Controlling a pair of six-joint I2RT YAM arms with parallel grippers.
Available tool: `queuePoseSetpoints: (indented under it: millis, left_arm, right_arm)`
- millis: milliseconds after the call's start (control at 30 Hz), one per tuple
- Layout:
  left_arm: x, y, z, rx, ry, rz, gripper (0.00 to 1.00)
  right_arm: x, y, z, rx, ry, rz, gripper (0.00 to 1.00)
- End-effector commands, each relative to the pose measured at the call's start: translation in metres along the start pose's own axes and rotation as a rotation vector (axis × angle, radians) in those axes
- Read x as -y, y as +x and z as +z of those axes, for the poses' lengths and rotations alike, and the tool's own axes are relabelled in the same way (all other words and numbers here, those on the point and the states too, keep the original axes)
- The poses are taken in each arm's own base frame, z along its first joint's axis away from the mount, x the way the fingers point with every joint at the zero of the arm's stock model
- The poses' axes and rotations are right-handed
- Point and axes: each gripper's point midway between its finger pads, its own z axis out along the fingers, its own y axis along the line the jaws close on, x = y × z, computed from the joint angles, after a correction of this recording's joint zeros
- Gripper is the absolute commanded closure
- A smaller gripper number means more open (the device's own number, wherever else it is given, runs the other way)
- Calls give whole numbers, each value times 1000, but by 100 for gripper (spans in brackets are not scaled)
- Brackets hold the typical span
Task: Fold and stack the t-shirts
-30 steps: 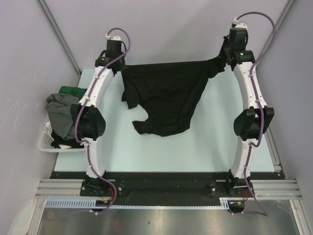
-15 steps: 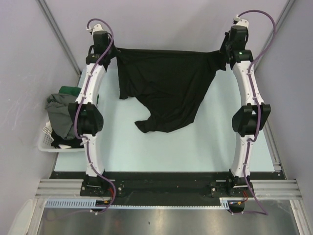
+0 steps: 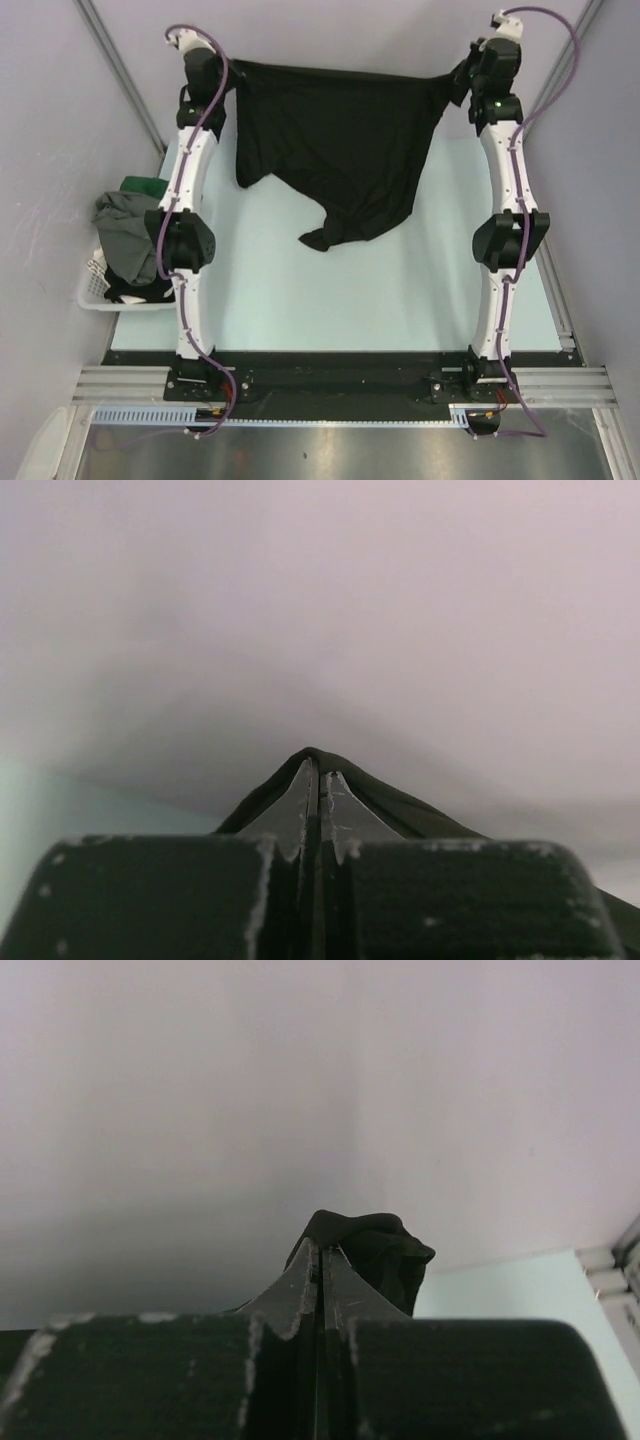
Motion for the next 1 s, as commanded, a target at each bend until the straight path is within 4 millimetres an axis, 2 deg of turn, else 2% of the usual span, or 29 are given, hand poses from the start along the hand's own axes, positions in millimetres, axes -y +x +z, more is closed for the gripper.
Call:
queuePoseSetpoints:
  millis: [0, 33, 67, 133, 167, 233, 267, 300, 367, 467, 500, 533, 600, 633, 700, 800, 833, 933, 967]
  left_arm:
    - [102, -218, -129, 529, 188, 48, 100]
    - [120, -249, -163, 616, 226, 47, 100]
    - [126, -261, -177, 652, 230, 76, 100]
    - [134, -279, -202, 715, 233, 88, 100]
    - [138, -292, -221, 750, 237, 93, 100]
    - [136, -299, -228, 778, 222, 99, 100]
    - [131, -298, -223, 782, 195, 121, 100]
    - [128, -296, -218, 780, 182, 129, 100]
    - [120, -286, -202, 741, 153, 143, 100]
    - [106, -256, -169, 650, 122, 141, 100]
    - [100, -240, -151, 608, 111, 142, 100]
    - [98, -232, -144, 586, 113, 121, 100]
    - [87, -202, -118, 495, 101, 128, 100]
    - [86, -195, -112, 476, 104, 114, 100]
    - [80, -174, -95, 426, 105, 108, 100]
    - [77, -155, -81, 388, 106, 94, 100]
    - [74, -145, -72, 372, 103, 88, 100]
    - [71, -128, -57, 347, 105, 77, 100]
    - [72, -128, -56, 350, 108, 74, 100]
  right_arm:
    - [-32, -207, -114, 466, -108, 7, 100]
    - [-34, -217, -124, 487, -115, 7, 100]
    - [-36, -235, -143, 528, -126, 10, 100]
    - [-37, -247, -156, 562, -131, -6, 100]
    - [-40, -261, -170, 611, -142, -12, 100]
    - [-42, -263, -171, 624, -151, -29, 100]
    - [-43, -261, -168, 621, -156, -26, 100]
    - [-23, -256, -155, 606, -122, -30, 100]
    - [-13, -240, -136, 569, -113, -15, 100]
    - [3, -217, -107, 522, -101, -4, 100]
    - [10, -204, -93, 497, -90, -3, 100]
    - [18, -198, -86, 484, -83, 9, 100]
    - [30, -184, -73, 449, -71, 23, 100]
    - [41, -181, -70, 439, -53, 37, 100]
    - [45, -169, -63, 406, -77, 42, 100]
    - [65, -163, -54, 396, -68, 66, 100]
    - [76, -160, -47, 399, -57, 75, 100]
    - [85, -161, -39, 422, -73, 110, 100]
    - [87, -160, -36, 419, -84, 123, 100]
